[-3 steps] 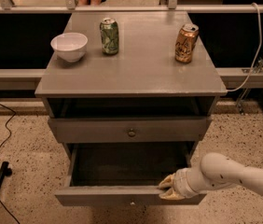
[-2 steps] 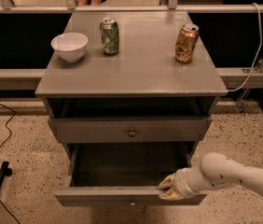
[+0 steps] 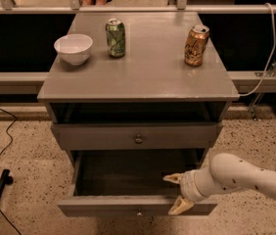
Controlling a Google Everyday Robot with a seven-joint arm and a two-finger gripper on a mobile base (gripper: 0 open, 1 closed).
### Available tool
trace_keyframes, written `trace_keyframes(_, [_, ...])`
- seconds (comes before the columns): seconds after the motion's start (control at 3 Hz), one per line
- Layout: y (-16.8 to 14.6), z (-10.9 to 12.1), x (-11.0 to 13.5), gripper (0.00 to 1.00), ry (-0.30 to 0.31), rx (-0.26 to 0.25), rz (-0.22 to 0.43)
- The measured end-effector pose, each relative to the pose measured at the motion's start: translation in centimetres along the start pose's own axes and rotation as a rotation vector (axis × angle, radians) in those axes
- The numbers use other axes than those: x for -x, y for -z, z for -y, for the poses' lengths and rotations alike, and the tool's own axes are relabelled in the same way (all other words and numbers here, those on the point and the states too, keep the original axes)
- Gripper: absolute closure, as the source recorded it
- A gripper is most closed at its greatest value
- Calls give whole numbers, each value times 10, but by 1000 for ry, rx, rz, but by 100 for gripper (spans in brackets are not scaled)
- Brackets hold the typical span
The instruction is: Open middle drawer
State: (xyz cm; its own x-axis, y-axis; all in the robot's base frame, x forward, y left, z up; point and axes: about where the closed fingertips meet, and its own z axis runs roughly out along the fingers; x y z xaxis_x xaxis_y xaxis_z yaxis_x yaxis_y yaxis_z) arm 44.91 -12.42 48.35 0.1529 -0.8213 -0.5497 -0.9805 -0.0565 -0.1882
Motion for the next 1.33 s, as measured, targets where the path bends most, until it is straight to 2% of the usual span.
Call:
trace_keyframes(0.33, [-2, -1, 0, 0, -5, 5, 3])
trace_keyframes(0.67, [0, 10, 0, 0, -25, -1, -12])
trace_keyframes(1.0, [7, 31, -4, 17, -48, -19, -43])
trace_keyframes(1.33, [8, 48, -12, 40, -72, -23, -57])
